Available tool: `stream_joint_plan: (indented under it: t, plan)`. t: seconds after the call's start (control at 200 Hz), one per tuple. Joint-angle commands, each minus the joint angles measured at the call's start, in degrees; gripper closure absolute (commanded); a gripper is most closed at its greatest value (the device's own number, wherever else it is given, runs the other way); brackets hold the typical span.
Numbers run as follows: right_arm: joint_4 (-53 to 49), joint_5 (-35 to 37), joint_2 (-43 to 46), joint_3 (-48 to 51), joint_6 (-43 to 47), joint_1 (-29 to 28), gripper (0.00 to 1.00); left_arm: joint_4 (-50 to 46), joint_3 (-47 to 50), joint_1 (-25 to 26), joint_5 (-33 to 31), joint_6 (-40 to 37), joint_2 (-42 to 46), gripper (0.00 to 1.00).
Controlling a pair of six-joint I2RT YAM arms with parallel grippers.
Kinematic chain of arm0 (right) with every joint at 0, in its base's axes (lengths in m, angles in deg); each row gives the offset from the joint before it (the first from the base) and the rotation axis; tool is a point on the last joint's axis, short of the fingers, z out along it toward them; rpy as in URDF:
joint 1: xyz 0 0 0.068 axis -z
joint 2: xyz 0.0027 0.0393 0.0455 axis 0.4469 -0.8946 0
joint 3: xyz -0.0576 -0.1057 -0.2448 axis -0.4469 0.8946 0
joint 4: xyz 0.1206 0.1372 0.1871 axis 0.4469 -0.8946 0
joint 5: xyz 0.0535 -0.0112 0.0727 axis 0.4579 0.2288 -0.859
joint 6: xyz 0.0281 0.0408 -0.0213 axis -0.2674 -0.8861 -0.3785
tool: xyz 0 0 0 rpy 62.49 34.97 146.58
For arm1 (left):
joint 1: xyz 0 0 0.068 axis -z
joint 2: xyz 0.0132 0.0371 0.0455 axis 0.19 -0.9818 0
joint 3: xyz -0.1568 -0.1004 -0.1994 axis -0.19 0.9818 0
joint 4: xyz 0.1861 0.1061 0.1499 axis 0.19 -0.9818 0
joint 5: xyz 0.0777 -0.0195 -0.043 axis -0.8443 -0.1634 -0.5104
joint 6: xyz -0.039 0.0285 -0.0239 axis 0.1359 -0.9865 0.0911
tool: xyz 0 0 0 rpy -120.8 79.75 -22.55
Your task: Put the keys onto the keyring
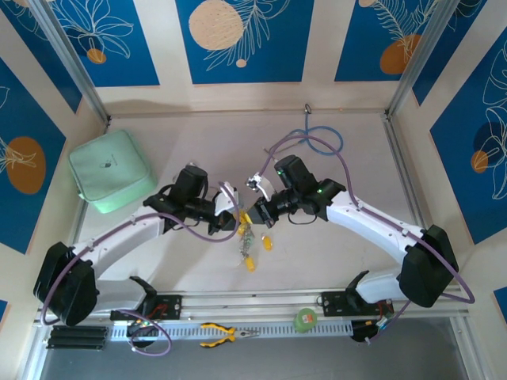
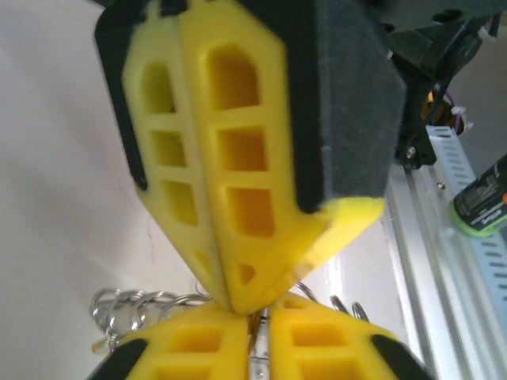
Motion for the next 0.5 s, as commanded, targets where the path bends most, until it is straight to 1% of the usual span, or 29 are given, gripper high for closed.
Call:
stream_joint_plan:
  t: [0.0, 0.07, 0.09, 0.115, 0.14, 0.16, 0.195, 0.235, 0.295, 0.355, 0.39, 0.425, 0.46, 0.495]
  plan:
    - [1.3, -2.2, -0.1, -1.4, 0.8, -0.6, 1.0, -2.7, -1.8, -0.6, 2.6, -2.0, -0.6, 1.0]
    - [1.2, -0.9, 0.8, -1.1, 0.0, 0.1, 0.99, -2.8, -1.5, -0.6, 1.9, -2.3, 0.3, 1.0]
    - [1.1, -0.7, 1.2, -1.1, -0.3, 0.5, 0.92, -2.7, -1.3, -0.6, 1.6, -2.3, 0.7, 1.0]
    - [0.9, -0.5, 1.7, -1.0, -0.5, 1.1, 0.78, -2.2, -1.0, -0.6, 1.1, -2.2, 1.3, 1.0]
    - [0.7, 0.0, 2.3, -0.8, -0.5, 1.8, 0.68, -1.4, -0.7, -0.7, 0.7, -2.2, 2.0, 1.0]
    - [0.7, 0.6, 3.1, -0.4, -0.4, 2.2, 0.62, -0.7, -0.3, -0.6, 0.4, -2.3, 2.8, 1.0]
    - [1.0, 2.0, 4.6, 0.5, 0.1, 2.7, 0.57, 1.1, 0.4, -0.6, -0.2, -2.1, 4.2, 1.0]
    - [1.9, 3.5, 6.6, 2.0, 2.3, 2.9, 0.56, 3.4, 1.6, -0.6, -1.3, -1.3, 5.9, 1.0]
    - [4.4, 4.9, 9.7, 5.5, 8.9, 2.0, 0.56, 4.4, 1.9, -0.4, -3.5, -0.7, 8.2, 1.0]
    - [7.8, 5.4, 12.9, 10.2, 18.0, 0.2, 0.56, 2.3, 0.8, 0.0, -5.9, -1.2, 9.2, 1.0]
    - [9.3, 5.5, 14.5, 12.8, 25.0, -1.2, 0.57, 0.3, -0.1, 0.3, -7.2, -1.8, 9.6, 1.0]
    - [10.7, 7.3, 15.6, 14.6, 30.4, -3.0, 0.57, -1.8, -1.0, 0.8, -8.5, -2.9, 9.9, 1.0]
    - [12.4, 9.5, 15.9, 15.6, 33.5, -4.4, 0.58, -3.2, -1.6, 1.2, -9.5, -3.4, 10.1, 1.0]
    - [13.0, 10.0, 15.4, 15.4, 35.0, -4.9, 0.59, -4.2, -2.2, 1.6, -10.6, -3.5, 10.4, 1.0]
